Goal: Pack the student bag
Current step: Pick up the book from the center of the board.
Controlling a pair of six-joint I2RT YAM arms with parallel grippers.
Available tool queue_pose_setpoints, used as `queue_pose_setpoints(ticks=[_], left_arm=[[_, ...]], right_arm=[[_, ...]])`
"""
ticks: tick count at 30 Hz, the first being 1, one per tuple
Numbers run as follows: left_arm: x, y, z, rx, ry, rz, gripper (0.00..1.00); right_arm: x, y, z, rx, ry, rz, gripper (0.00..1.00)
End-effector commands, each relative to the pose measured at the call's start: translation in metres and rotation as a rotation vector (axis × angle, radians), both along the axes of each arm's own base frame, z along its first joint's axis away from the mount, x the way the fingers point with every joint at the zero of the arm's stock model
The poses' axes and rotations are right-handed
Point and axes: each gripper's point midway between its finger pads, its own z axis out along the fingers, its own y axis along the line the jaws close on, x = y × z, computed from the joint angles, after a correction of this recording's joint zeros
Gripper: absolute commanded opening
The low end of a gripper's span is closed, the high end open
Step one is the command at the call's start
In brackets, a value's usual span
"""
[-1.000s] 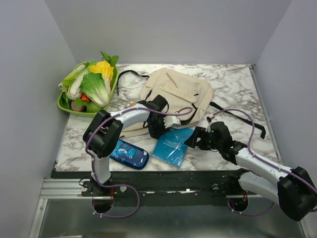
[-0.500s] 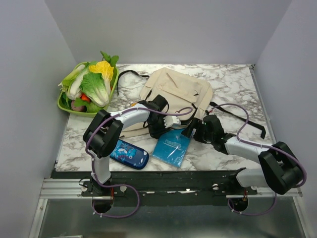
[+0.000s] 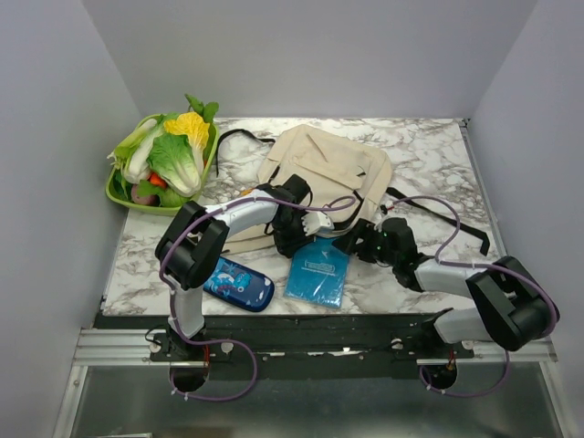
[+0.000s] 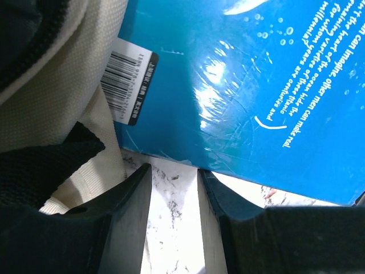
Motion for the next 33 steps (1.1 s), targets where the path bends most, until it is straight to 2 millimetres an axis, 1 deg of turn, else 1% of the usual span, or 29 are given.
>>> queue_pose_setpoints(ticks=[1, 2, 3, 4, 7, 11, 13, 15, 16, 17, 18, 19, 20, 21, 22, 23, 24, 25, 26, 27, 28, 29, 30, 31, 32, 33], left_arm=[[-0.011, -0.057, 0.005, -0.19, 0.065, -0.026, 0.45], [-0.011, -0.059, 0.006, -0.198, 0.071, -0.013, 0.45], [-0.009, -0.063, 0.007, -0.214, 0.069, -0.011, 0.45], [-0.009, -0.065, 0.007, -0.223, 0.071, -0.007, 0.45], [-0.008, -0.071, 0.007, -0.24, 0.08, 0.015, 0.44], [-0.012, -0.08, 0.009, -0.275, 0.104, 0.019, 0.44], [-0.012, -0.084, 0.009, -0.283, 0.106, 0.024, 0.44], [-0.012, -0.091, 0.014, -0.318, 0.11, 0.021, 0.43], [-0.012, -0.092, 0.016, -0.328, 0.121, 0.038, 0.43], [-0.013, -0.095, 0.019, -0.345, 0.129, 0.045, 0.43], [-0.013, -0.102, 0.024, -0.379, 0.131, 0.04, 0.43], [-0.015, -0.105, 0.027, -0.397, 0.15, 0.055, 0.43], [-0.015, -0.108, 0.03, -0.415, 0.157, 0.06, 0.43], [-0.011, -0.115, 0.035, -0.458, 0.146, 0.06, 0.43], [-0.017, -0.117, 0.036, -0.485, 0.174, 0.06, 0.43], [-0.02, -0.12, 0.042, -0.51, 0.195, 0.078, 0.43], [-0.018, -0.127, 0.05, -0.562, 0.191, 0.072, 0.43], [-0.024, -0.128, 0.05, -0.582, 0.218, 0.071, 0.43], [-0.026, -0.13, 0.056, -0.604, 0.243, 0.096, 0.43], [-0.022, -0.136, 0.064, -0.654, 0.219, 0.087, 0.43], [-0.026, -0.132, 0.061, -0.663, 0.234, 0.094, 0.43], [-0.028, -0.133, 0.069, -0.698, 0.235, 0.088, 0.43], [-0.026, -0.134, 0.073, -0.723, 0.224, 0.087, 0.43], [-0.026, -0.128, 0.069, -0.72, 0.227, 0.098, 0.43], [-0.027, -0.126, 0.072, -0.729, 0.233, 0.115, 0.43], [-0.026, -0.124, 0.072, -0.734, 0.214, 0.108, 0.43]], right_arm=[[-0.041, 0.037, 0.05, 0.2, -0.057, 0.251, 0.82], [-0.041, 0.038, 0.058, 0.216, -0.083, 0.262, 0.81], [-0.043, 0.039, 0.07, 0.24, -0.118, 0.276, 0.81], [-0.048, 0.042, 0.076, 0.261, -0.128, 0.306, 0.81], [-0.053, 0.046, 0.094, 0.302, -0.181, 0.354, 0.8], [-0.054, 0.047, 0.095, 0.308, -0.185, 0.365, 0.79], [-0.056, 0.049, 0.098, 0.319, -0.184, 0.381, 0.77], [-0.057, 0.049, 0.11, 0.33, -0.211, 0.392, 0.75], [-0.052, 0.053, 0.128, 0.331, -0.252, 0.396, 0.75], [-0.053, 0.051, 0.124, 0.297, -0.205, 0.392, 0.75], [-0.054, 0.051, 0.138, 0.293, -0.243, 0.401, 0.75], [-0.054, 0.053, 0.148, 0.275, -0.278, 0.414, 0.75], [-0.053, 0.054, 0.157, 0.265, -0.277, 0.419, 0.75], [-0.052, 0.054, 0.164, 0.259, -0.295, 0.427, 0.75], [-0.053, 0.056, 0.167, 0.261, -0.294, 0.442, 0.75], [-0.052, 0.058, 0.174, 0.264, -0.298, 0.449, 0.75], [-0.053, 0.061, 0.176, 0.267, -0.3, 0.458, 0.75], [-0.055, 0.066, 0.174, 0.263, -0.289, 0.473, 0.75], [-0.056, 0.069, 0.172, 0.258, -0.278, 0.478, 0.75], [-0.056, 0.072, 0.174, 0.258, -0.279, 0.485, 0.75], [-0.058, 0.077, 0.169, 0.254, -0.261, 0.499, 0.75], [-0.059, 0.079, 0.166, 0.252, -0.249, 0.504, 0.75], [-0.059, 0.081, 0.167, 0.25, -0.246, 0.509, 0.74], [-0.06, 0.082, 0.165, 0.242, -0.24, 0.516, 0.74], [-0.06, 0.08, 0.162, 0.23, -0.23, 0.505, 0.74], [-0.06, 0.079, 0.164, 0.224, -0.235, 0.5, 0.74]])
